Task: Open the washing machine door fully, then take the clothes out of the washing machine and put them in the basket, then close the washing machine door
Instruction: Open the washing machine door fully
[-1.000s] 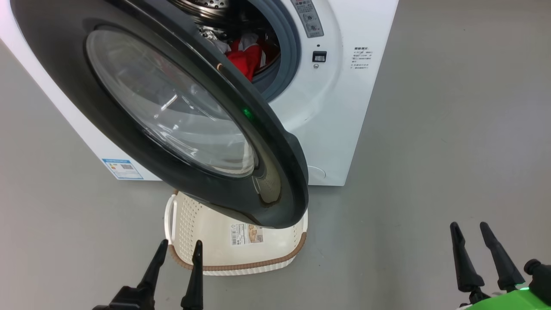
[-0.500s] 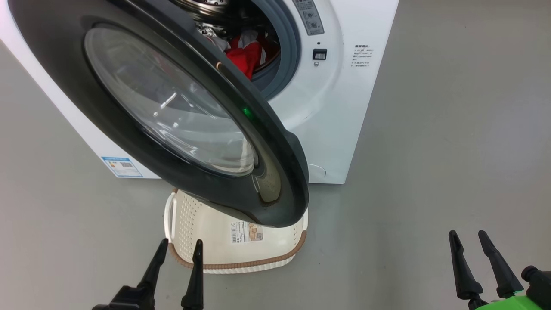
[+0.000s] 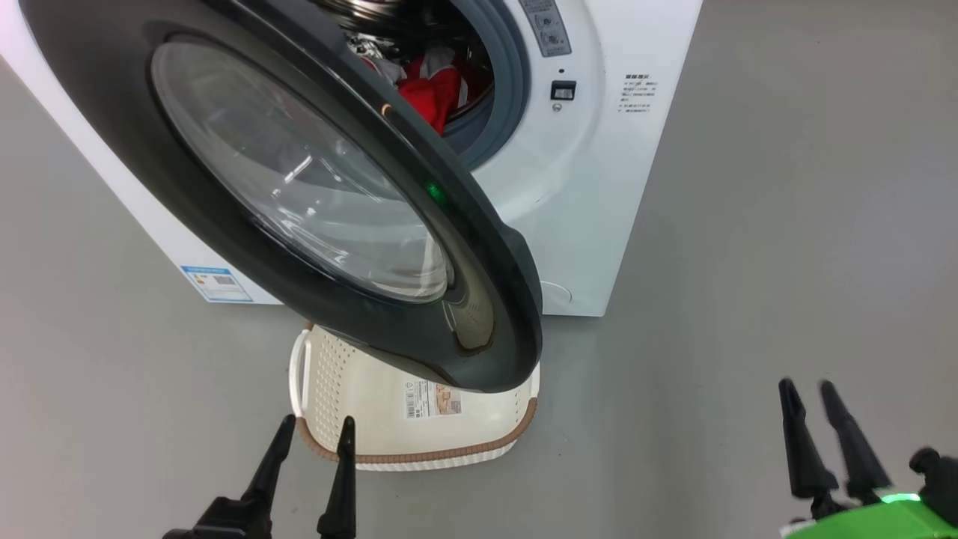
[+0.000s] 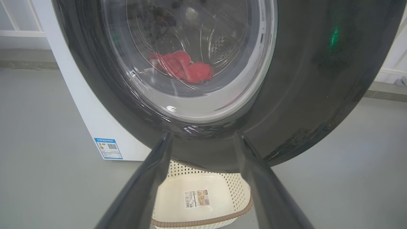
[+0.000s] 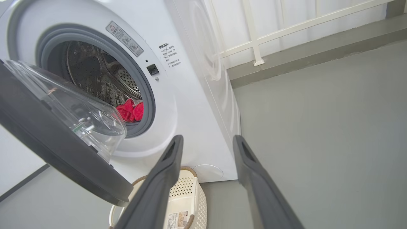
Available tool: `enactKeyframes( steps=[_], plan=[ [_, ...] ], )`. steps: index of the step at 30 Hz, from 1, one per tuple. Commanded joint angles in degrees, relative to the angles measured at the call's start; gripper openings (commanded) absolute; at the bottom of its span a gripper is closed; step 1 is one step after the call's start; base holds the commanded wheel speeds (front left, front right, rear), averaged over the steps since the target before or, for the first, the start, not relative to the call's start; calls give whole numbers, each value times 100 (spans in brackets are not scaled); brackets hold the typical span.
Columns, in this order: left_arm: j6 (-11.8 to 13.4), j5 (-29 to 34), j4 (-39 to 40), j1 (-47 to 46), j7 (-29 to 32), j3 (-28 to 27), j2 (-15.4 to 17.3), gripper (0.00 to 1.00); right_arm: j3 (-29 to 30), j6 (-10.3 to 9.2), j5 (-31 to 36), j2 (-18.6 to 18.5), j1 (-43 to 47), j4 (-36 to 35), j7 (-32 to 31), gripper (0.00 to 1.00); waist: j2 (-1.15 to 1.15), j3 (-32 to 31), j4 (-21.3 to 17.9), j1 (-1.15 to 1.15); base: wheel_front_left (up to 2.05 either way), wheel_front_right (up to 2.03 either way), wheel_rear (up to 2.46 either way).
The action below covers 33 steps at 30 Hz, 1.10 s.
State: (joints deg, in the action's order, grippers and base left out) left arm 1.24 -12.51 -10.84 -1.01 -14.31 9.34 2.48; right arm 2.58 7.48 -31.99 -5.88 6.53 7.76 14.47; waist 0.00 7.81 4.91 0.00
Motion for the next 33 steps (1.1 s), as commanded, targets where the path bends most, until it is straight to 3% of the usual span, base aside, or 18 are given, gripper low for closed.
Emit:
enactKeyframes(
  steps=[1, 6, 11, 19, 24, 33],
  plan=[
    [36, -22, 162, -87, -69, -149, 40, 100, -280, 1, -373, -57, -350, -252, 52, 0, 0, 9, 20, 0, 0, 0, 0],
    [46, -37, 157, -106, -69, -83, 40, 100, -671, 1, -1757, -65, -856, -453, 52, 0, 0, 35, 87, 0, 0, 0, 0],
    [57, -67, 153, -139, -69, -32, 40, 100, -611, 1, -3230, -89, -1483, -634, 52, 0, 0, 62, 198, 0, 0, 0, 0],
    [77, -138, 145, -177, -69, 113, 40, 100, -953, 1, -5139, -531, -2290, -675, -75, 0, 0, 124, 498, 0, 0, 0, 0],
    [106, -180, 156, -196, -69, 190, 40, 100, -1120, 1, -5998, -715, -2586, -549, -901, 0, 0, 170, 639, 0, 0, 0, 0],
    [202, -313, 191, -244, -69, 399, 40, 100, -1000, 1, -6963, -760, -2999, -48, -3310, 0, 0, 255, 920, 0, 0, 0, 0]
  ],
)
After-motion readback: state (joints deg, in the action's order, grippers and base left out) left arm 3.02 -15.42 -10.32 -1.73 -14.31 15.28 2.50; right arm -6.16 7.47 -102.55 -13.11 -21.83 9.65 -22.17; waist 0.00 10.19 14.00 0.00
